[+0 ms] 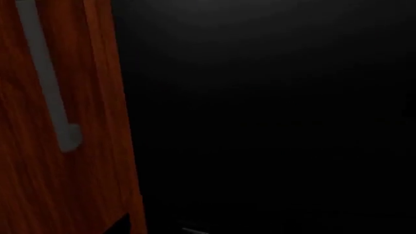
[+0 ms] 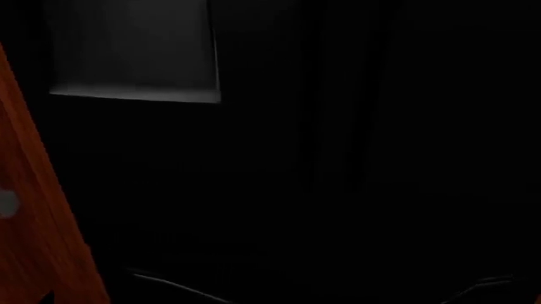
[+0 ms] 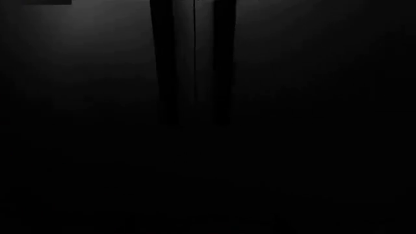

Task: Navigate to the stove.

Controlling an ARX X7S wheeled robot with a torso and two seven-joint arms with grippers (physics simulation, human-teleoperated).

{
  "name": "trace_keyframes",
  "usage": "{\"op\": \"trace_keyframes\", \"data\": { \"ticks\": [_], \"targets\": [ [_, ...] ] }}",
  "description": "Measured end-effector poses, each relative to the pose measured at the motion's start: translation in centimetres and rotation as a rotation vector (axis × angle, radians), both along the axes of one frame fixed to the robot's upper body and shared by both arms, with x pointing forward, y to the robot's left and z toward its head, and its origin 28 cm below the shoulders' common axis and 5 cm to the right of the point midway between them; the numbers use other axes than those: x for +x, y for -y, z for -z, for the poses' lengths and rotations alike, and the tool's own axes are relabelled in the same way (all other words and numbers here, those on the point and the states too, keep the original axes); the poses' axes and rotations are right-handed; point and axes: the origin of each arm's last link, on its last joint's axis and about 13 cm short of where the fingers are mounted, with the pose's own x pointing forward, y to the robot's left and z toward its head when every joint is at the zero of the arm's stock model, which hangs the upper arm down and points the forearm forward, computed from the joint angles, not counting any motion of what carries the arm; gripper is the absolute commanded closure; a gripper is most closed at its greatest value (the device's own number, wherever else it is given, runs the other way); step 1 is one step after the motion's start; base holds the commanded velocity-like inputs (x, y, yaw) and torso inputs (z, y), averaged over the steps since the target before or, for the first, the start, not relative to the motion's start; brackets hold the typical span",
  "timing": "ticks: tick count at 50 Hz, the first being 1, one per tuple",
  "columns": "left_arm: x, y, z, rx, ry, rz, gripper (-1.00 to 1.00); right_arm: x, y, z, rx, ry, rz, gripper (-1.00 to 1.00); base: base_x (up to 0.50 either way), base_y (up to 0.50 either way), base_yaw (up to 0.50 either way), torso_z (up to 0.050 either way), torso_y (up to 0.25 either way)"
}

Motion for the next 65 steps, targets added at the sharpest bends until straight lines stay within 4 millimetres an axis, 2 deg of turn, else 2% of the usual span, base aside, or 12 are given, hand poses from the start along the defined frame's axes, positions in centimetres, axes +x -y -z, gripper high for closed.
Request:
{"op": "trace_keyframes", "data": {
  "ticks": [65],
  "targets": [
    [0.17,-0.13,0.0,0.001,-0.008,0.0,-1.0,0.0,-0.03,0.07,0.0,-0.016,-0.003,-1.0,0.0,0.0,-0.5,0.0,0.0]
  ]
}}
